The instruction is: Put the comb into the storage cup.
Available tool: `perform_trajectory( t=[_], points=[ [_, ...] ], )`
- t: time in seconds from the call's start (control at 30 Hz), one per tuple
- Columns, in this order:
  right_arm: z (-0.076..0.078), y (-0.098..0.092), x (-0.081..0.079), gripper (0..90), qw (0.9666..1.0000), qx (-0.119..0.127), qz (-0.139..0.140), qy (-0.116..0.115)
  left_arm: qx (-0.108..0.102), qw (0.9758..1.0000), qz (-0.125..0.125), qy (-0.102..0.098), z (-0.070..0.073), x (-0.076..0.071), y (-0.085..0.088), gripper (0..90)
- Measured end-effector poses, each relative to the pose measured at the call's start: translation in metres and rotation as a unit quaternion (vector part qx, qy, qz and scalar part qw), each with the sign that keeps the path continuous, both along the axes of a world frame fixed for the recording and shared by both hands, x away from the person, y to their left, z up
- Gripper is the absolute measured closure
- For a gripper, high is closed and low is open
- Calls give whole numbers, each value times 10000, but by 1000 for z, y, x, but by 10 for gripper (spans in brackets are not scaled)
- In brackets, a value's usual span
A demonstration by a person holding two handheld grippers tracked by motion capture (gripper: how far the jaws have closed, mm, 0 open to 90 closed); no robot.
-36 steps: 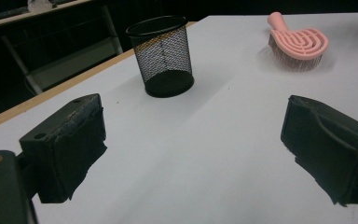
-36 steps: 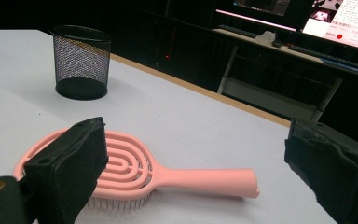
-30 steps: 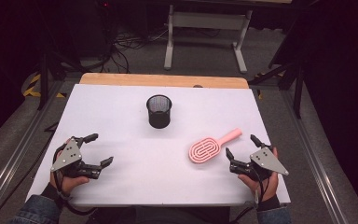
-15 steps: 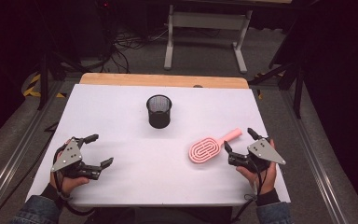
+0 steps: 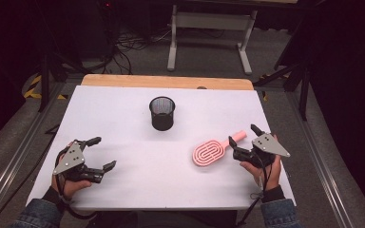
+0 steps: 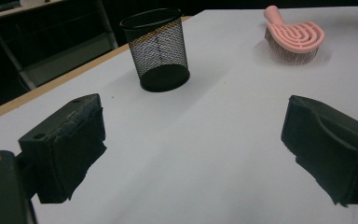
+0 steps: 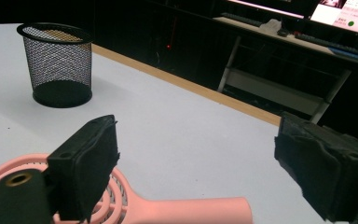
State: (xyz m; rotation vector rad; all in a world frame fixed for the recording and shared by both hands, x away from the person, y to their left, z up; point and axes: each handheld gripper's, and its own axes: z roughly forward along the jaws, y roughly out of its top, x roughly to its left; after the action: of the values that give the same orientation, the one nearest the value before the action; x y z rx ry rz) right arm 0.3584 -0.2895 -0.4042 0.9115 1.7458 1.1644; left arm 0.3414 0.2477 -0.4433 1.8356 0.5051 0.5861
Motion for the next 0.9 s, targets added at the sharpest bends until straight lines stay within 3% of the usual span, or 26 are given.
perform_trajectory(
  t=[0.07, 0.2, 0.23, 0.3, 0.5, 0.63, 0.8, 0.9],
  points=[
    [0, -1, 2, 204, 10000, -10, -6, 14, 17, 10000, -6, 3, 0, 0, 0, 72],
    [4, -4, 12, 392, 9998, 49, -5, 204, 44, 10000, -5, -14, 0, 0, 0, 72],
    [4, -4, 12, 392, 9998, 49, -5, 204, 44, 10000, -5, -14, 0, 0, 0, 72],
    [5, -4, 20, 507, 9993, -14, -59, 366, 84, 10000, -5, -4, 0, 1, 0, 72],
    [-1, -8, 40, 712, 9961, -44, -123, 877, 78, 10000, -23, -1, -1, 1, 0, 72],
    [-6, -11, 53, 854, 9938, -154, -144, 1088, 61, 10000, -40, 32, -1, 1, -1, 72],
    [-11, -11, 64, 900, 9911, -293, -188, 1289, 54, 10000, -54, 37, -1, 1, -1, 72],
    [-18, -11, 73, 900, 9868, -434, -251, 1539, 75, 10000, -55, 17, -1, 1, -1, 72]
  ],
)
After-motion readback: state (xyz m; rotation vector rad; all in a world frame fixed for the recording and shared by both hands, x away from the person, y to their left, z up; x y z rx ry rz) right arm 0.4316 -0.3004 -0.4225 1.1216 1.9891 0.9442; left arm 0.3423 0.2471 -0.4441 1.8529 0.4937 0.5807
